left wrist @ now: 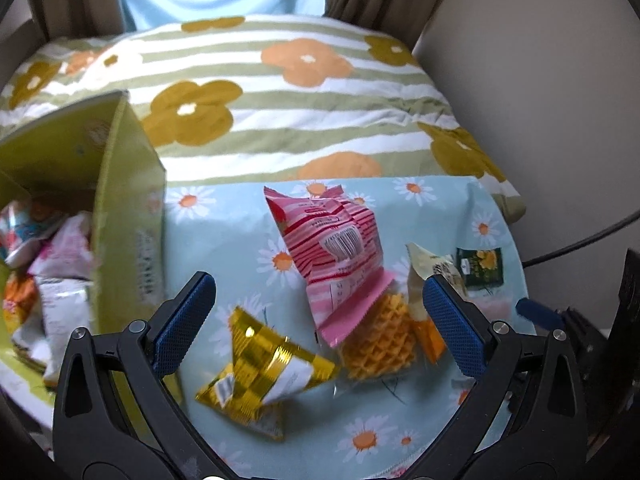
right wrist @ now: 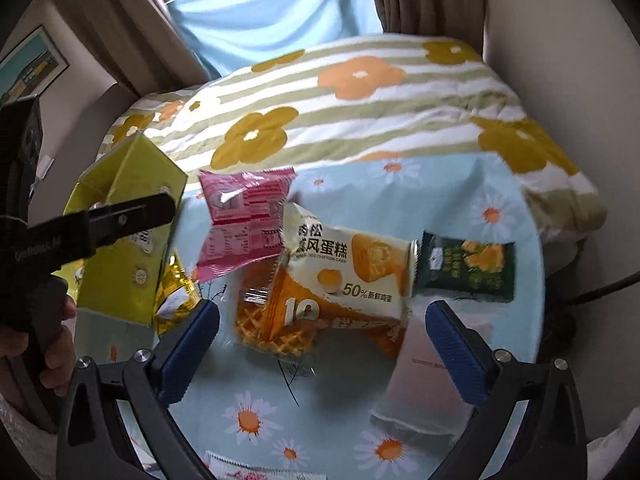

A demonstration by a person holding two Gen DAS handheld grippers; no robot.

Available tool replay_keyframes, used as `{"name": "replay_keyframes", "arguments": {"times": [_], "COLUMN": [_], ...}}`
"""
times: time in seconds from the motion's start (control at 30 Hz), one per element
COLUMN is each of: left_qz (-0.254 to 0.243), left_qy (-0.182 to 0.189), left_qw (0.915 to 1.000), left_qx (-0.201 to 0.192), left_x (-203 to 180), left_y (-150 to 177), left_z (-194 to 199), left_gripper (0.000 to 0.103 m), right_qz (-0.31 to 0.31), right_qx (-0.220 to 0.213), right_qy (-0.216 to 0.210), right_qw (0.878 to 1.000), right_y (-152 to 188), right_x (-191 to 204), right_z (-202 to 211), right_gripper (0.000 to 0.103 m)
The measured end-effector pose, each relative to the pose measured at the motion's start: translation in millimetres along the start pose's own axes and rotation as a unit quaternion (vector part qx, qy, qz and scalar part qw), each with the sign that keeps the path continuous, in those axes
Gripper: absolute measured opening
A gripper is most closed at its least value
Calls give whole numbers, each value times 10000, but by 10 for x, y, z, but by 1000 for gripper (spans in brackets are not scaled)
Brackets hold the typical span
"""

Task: Organize snacks
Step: 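Grasp the pink striped bag with the left tool while the right grasps the chiffon cake pack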

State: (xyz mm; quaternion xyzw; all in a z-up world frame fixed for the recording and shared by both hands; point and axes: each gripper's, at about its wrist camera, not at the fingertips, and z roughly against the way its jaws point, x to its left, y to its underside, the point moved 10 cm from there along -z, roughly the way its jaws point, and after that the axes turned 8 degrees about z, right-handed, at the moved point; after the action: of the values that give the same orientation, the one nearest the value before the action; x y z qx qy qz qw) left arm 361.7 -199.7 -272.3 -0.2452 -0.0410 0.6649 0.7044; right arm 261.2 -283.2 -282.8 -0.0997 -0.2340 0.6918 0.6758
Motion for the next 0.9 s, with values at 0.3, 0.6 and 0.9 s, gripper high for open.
{"name": "replay_keyframes", "arguments": {"times": [0.3, 0.6, 0.9], "left_qz": [-2, -96, -242], "left_qy": [186, 344, 559], "left_qw": [9983, 9958, 9947], "left_qx": [553, 842, 822], "left_x": [2, -63, -109], "left_y": [-48, -14, -20], "left_z": [-657, -986, -994], "left_gripper": [103, 87, 58], "right_qz": [-195, -323, -342], "right_qx": [197, 234, 182], "right_qy": [225, 93, 47], "right_qw": [9994, 9992, 9992], "right_y": [-27, -16, -31], "right_x": [-110, -151, -144], "right_z": [-394, -603, -666], "right_gripper": [103, 103, 103]}}
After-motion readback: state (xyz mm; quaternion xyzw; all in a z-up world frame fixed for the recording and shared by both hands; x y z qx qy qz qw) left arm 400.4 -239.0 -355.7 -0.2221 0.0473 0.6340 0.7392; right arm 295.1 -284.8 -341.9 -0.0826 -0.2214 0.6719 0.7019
